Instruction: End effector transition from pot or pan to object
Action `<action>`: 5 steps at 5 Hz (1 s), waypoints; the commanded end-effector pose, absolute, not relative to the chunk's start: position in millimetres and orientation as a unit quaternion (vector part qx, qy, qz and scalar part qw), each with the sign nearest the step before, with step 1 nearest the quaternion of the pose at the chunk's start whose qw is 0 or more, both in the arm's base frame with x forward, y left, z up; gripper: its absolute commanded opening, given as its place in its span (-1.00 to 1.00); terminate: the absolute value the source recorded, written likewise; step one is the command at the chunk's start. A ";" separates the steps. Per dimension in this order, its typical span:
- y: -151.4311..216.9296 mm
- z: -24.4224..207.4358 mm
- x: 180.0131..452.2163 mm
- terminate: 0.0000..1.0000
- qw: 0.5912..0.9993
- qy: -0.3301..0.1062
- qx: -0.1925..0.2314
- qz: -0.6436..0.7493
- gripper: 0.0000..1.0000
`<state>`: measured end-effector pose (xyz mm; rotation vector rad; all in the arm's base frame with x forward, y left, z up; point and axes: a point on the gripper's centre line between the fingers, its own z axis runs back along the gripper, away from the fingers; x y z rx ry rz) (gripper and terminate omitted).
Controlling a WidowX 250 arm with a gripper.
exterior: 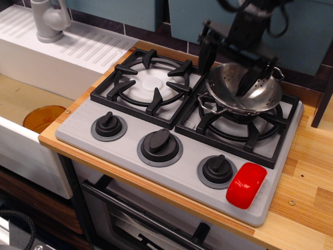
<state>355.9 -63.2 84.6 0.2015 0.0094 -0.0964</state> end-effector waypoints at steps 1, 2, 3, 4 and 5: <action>-66.0 150.3 354.0 -1.00 0.994 -0.047 0.089 -0.042 1.00; -69.0 161.2 333.1 -1.00 0.994 -0.047 0.091 -0.032 1.00; -78.0 162.0 316.7 -1.00 0.994 -0.050 0.090 -0.024 1.00; -98.2 162.1 299.9 -1.00 0.994 -0.054 0.093 -0.017 1.00; -119.3 157.8 286.2 -1.00 0.993 -0.060 0.100 -0.016 1.00</action>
